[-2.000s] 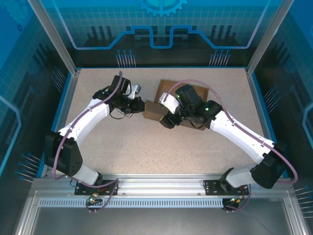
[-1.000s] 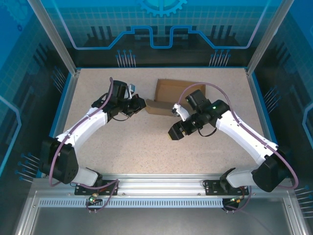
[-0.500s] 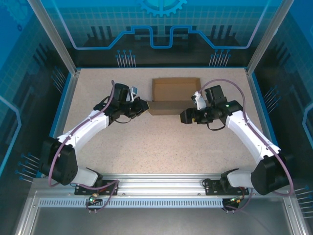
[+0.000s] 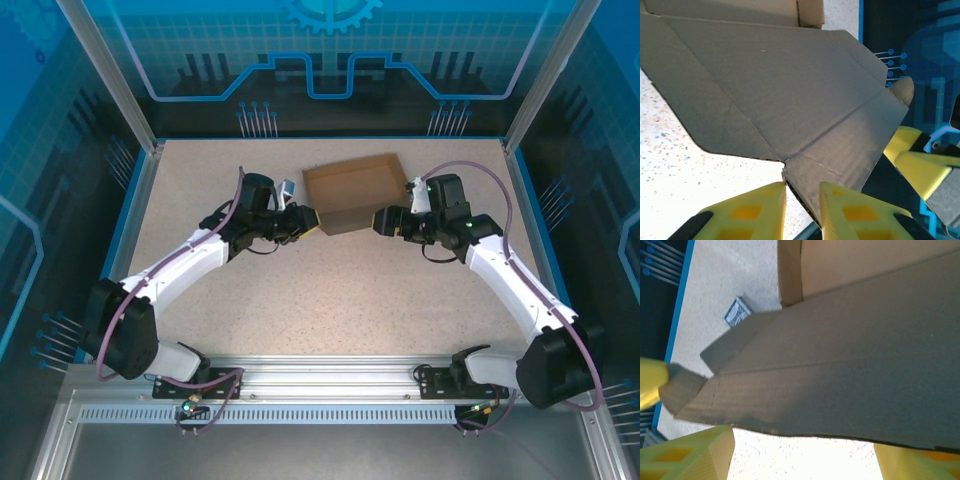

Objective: Fold the paper box

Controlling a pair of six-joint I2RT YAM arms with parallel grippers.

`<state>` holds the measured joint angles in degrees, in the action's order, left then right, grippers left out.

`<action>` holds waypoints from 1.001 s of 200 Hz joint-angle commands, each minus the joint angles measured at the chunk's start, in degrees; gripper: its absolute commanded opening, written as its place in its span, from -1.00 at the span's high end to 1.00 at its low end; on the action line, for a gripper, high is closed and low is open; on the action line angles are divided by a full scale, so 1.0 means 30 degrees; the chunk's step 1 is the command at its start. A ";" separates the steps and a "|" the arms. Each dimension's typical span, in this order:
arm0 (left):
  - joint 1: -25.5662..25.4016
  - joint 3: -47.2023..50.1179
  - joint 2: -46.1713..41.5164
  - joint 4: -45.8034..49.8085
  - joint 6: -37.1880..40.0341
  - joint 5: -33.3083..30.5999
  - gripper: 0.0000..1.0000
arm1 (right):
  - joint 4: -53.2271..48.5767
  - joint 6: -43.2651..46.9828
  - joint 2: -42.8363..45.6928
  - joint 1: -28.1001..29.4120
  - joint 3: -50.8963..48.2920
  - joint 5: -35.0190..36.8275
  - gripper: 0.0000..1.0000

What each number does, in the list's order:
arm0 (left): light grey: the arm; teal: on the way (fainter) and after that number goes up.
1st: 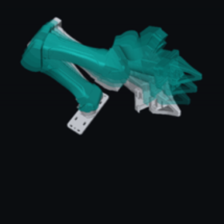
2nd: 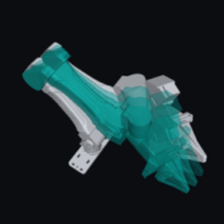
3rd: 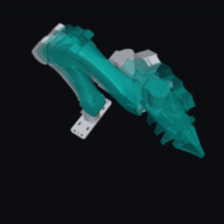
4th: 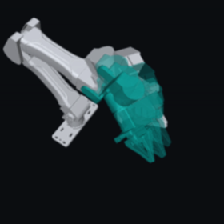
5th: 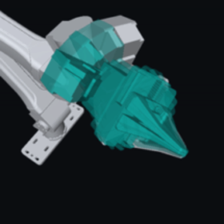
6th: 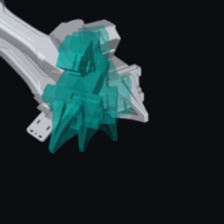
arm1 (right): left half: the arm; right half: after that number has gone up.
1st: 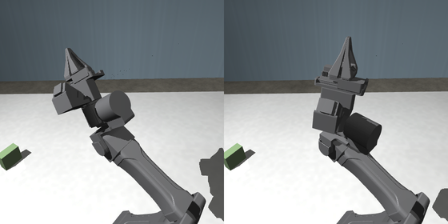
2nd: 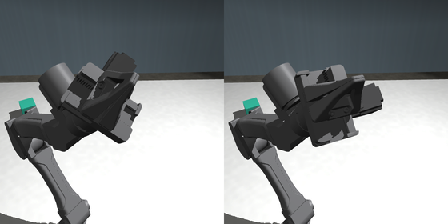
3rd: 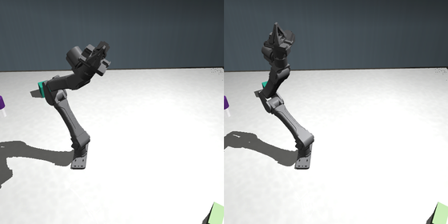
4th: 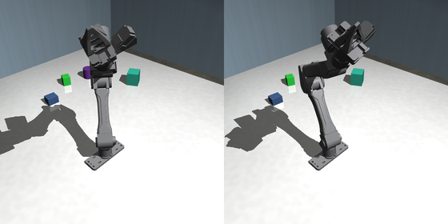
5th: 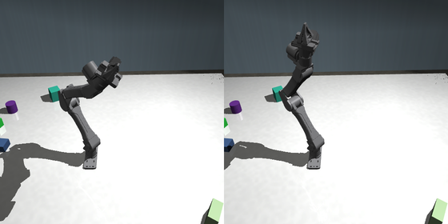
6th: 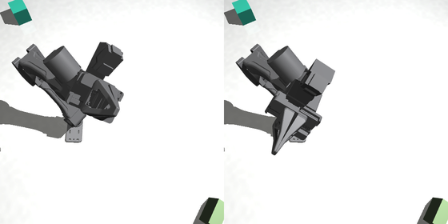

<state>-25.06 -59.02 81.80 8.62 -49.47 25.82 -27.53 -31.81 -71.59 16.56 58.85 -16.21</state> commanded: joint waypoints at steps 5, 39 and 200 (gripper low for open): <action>-0.0374 0.0163 0.0293 -0.1000 -0.0568 0.1046 0.47 | 0.1554 -0.1296 0.0536 -0.0304 -0.0336 0.1416 -0.46; -0.0857 0.0072 0.0730 -0.1754 -0.0765 0.1630 0.43 | 0.2605 -0.2421 0.0588 -0.0448 -0.0693 0.2501 -0.40; -0.2001 -0.0476 0.1473 -0.3624 0.0418 0.3836 0.03 | 0.2328 -0.1595 0.0047 -0.2600 0.0077 0.5324 0.66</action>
<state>-30.65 -59.05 86.74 -2.35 -50.72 35.42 -20.10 -38.35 -71.11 10.66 56.97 -0.40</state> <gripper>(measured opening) 0.466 0.191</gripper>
